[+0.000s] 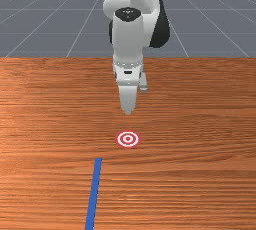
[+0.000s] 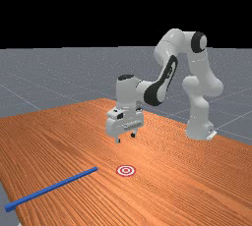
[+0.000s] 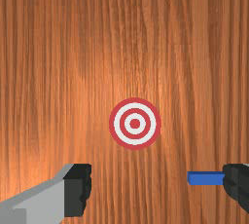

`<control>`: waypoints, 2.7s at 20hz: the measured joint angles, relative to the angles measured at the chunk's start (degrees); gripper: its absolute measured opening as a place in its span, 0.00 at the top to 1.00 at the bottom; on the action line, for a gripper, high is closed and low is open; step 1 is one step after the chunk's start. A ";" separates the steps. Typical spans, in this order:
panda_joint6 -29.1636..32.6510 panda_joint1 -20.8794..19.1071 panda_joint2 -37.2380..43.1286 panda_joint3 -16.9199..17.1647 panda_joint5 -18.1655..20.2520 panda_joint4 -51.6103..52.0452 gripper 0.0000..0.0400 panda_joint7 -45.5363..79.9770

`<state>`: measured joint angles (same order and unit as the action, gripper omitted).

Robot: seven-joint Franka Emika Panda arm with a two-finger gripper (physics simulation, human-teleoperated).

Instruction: Pull the pivot to the target area

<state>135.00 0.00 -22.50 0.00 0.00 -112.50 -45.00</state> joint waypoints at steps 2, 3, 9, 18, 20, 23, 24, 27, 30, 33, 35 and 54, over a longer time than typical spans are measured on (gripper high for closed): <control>-33.11 0.04 -0.03 0.00 0.04 23.76 0.63 0.01; -32.89 -0.01 3.29 0.01 0.04 26.23 0.77 0.01; -38.28 0.00 1.17 -0.03 0.17 32.81 0.12 0.01; -40.35 0.43 -6.31 0.14 -0.88 42.62 0.00 0.02; -41.63 0.44 -7.39 0.13 -0.87 43.96 0.00 0.00; -37.00 0.35 -4.99 0.38 -0.70 39.11 0.00 1.13; -37.00 0.26 -4.99 0.40 -0.71 39.11 0.00 0.94; -37.95 -0.01 -5.47 0.36 -0.79 40.03 0.00 -0.21; -37.22 -0.35 -5.27 -0.15 -1.27 39.30 0.00 -4.13; -26.60 -0.04 -1.10 0.33 -0.87 30.44 0.00 -0.25; -34.32 -1.49 -4.24 -0.80 3.30 36.42 0.00 -2.41; -27.58 1.12 8.08 4.20 2.15 18.07 1.00 35.80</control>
<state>107.42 1.12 -14.42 4.20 2.15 -94.43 -9.20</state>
